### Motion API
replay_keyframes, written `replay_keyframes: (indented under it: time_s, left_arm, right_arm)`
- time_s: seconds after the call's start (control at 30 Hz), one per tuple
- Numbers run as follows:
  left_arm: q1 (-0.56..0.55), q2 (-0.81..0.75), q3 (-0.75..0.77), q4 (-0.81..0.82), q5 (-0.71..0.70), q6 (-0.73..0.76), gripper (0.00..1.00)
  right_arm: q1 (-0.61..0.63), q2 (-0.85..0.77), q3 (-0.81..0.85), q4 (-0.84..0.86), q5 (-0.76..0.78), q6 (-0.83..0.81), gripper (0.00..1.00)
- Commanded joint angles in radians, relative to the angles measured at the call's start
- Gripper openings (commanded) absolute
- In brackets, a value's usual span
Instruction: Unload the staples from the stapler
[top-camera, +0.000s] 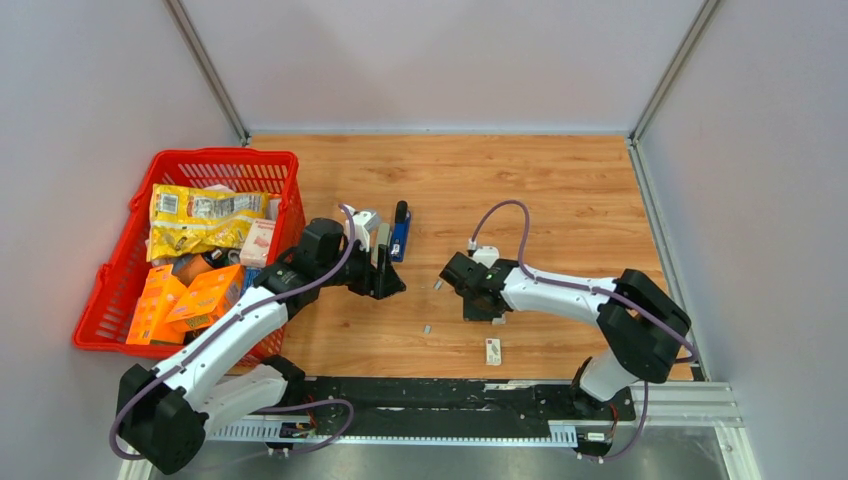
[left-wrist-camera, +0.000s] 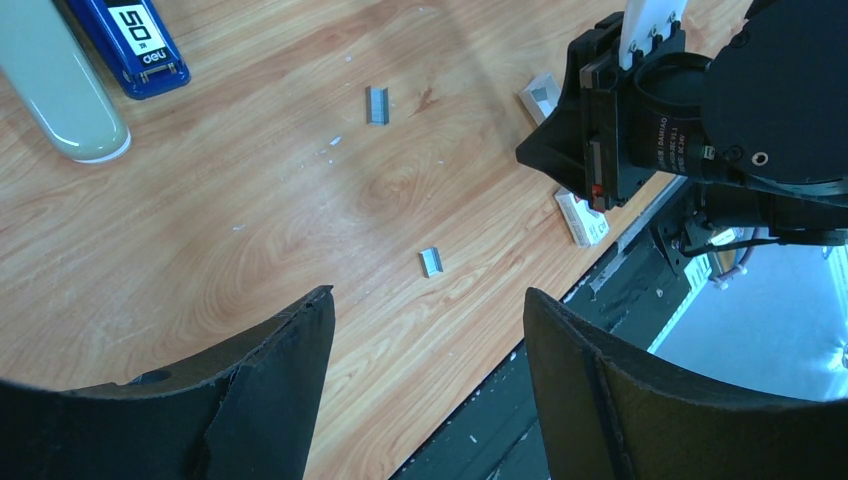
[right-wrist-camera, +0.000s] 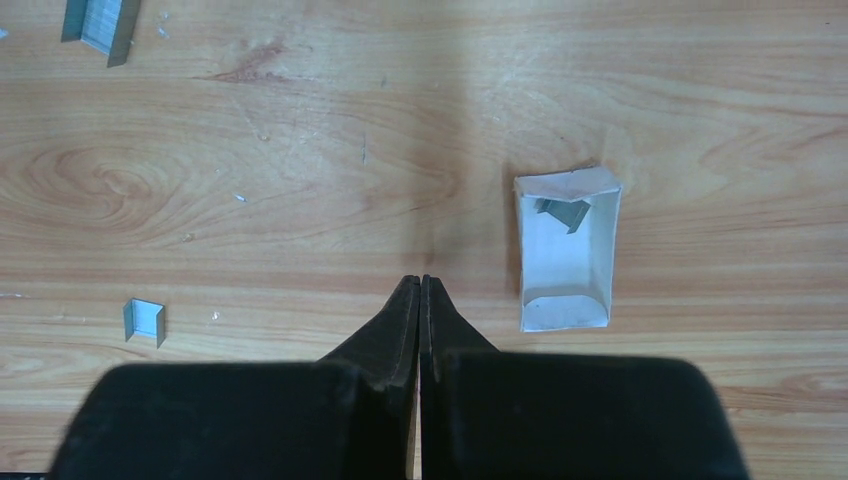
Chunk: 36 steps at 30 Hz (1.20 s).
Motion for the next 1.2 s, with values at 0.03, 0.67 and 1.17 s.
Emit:
replay_keyframes:
  time_s: [0.03, 0.67, 1.17]
  left_arm:
    - [-0.003, -0.001, 0.015, 0.008, 0.011, 0.018, 0.76]
    - [-0.003, -0.003, 0.014, 0.012, 0.017, 0.016, 0.76]
    - [-0.003, -0.004, 0.011, 0.015, 0.018, 0.014, 0.76]
  right_arm:
    - [-0.026, -0.027, -0.027, 0.028, 0.025, -0.004, 0.0]
    - [-0.152, -0.204, -0.142, -0.059, 0.091, -0.004, 0.02]
    - [-0.151, -0.178, -0.01, -0.087, 0.071, -0.067, 0.07]
